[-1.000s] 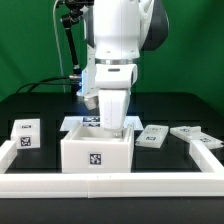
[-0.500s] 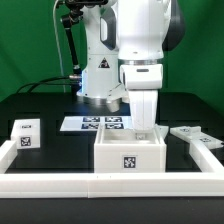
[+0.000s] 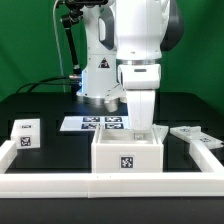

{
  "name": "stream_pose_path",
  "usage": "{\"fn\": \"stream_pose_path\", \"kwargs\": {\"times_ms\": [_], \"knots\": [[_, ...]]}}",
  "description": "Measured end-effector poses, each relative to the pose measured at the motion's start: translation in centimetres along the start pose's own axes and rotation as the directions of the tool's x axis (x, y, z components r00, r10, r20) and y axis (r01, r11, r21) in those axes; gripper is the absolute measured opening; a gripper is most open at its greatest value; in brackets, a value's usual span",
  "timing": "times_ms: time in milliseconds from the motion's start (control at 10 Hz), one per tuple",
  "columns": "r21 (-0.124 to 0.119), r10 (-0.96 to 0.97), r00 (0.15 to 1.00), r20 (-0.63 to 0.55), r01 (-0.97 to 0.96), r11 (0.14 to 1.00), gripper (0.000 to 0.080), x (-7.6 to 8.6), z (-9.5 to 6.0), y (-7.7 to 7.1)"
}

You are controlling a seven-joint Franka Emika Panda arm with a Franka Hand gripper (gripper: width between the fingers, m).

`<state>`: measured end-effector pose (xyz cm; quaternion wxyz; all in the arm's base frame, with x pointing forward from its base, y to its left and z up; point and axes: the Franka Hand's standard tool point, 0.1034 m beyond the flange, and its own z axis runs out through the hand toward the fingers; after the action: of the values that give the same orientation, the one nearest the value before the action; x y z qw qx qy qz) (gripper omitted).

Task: Assemble cabinet

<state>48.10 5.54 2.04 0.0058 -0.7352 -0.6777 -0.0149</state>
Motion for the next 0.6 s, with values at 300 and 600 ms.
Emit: {"fn": "stream_pose_path", "kwargs": {"times_ms": [300, 600], "knots": [[-0.002, -0.035, 0.999, -0.009, 0.035, 0.999, 0.0037, 2.1, 0.1, 0.2], [-0.007, -0.025, 1.000, -0.012, 0.024, 1.000, 0.0037, 4.0, 0.1, 0.5]]}}
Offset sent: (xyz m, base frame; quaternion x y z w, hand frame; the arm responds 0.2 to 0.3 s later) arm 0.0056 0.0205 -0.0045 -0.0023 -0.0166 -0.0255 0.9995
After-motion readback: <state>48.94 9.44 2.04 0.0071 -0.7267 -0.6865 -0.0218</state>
